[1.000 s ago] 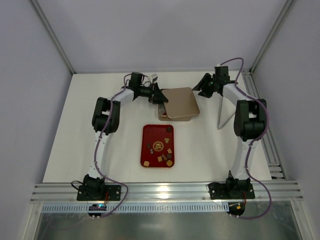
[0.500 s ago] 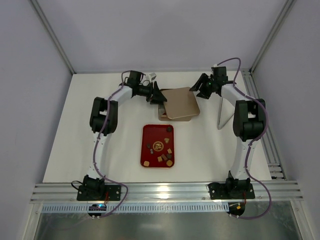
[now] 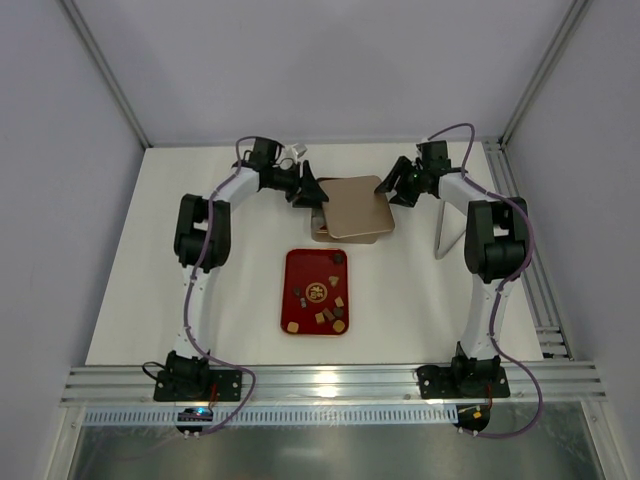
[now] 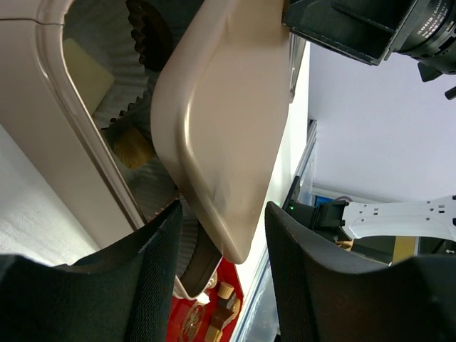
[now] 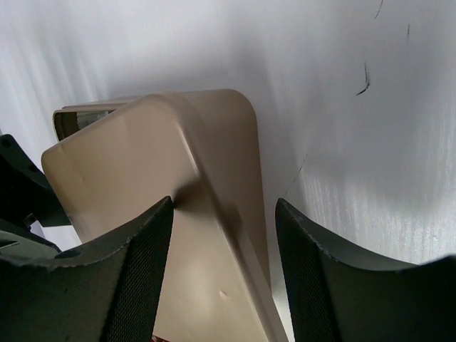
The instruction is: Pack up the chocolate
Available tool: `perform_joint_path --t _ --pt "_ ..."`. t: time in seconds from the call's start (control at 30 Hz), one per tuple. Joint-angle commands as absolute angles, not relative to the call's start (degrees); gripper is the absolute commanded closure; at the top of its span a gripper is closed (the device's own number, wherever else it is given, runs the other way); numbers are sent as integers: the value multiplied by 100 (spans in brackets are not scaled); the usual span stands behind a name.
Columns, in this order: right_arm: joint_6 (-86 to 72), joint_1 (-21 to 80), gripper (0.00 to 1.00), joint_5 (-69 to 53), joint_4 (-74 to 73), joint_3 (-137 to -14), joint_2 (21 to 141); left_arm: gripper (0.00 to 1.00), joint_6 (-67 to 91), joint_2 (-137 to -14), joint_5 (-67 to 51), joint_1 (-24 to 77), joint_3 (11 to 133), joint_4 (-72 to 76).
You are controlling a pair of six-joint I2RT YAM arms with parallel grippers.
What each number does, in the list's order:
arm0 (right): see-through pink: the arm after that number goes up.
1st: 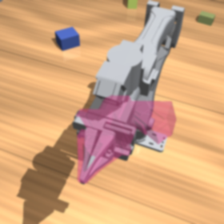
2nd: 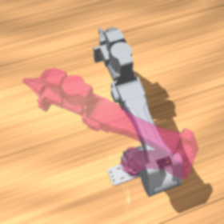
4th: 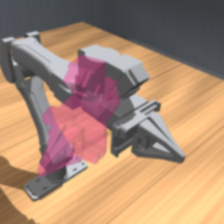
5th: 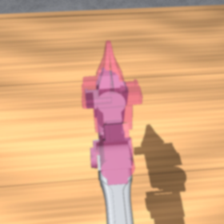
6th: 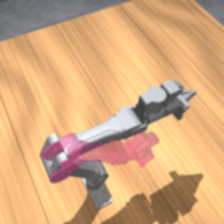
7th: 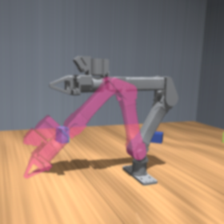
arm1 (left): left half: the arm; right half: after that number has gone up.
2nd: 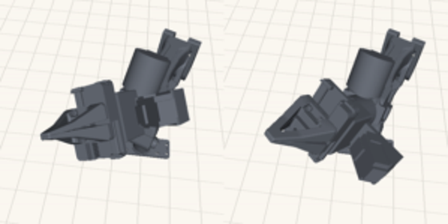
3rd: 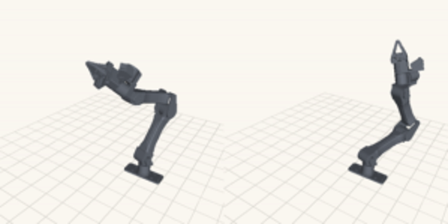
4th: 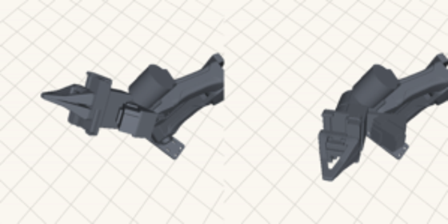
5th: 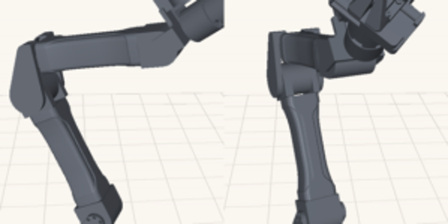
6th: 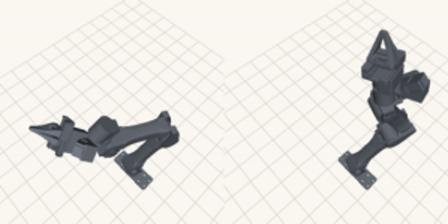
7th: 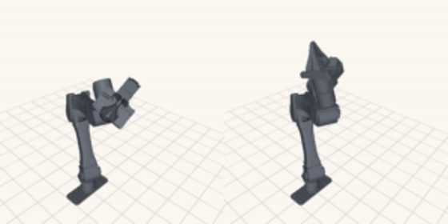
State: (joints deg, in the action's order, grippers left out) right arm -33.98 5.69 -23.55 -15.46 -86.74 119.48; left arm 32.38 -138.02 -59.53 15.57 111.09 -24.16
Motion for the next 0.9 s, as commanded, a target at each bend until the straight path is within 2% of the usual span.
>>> perform_joint_path --t 0.0,0.3,0.67,0.87 --pt "-3296 650 39 -2373 -1406 -8640 11514 50 2918 -13447 -5661 1494 11145 -2742" --pt "-3322 694 39 -2417 -1336 -8464 11400 46 2848 -13123 -5564 1494 11065 -2768" --pt "-3270 703 39 -2382 -1433 -8411 11329 52 2795 -12885 -5195 1406 10952 -2988" --pt "-3182 712 38 -2408 -1450 -8323 11294 50 2655 -12692 -4800 1371 10732 -3102"
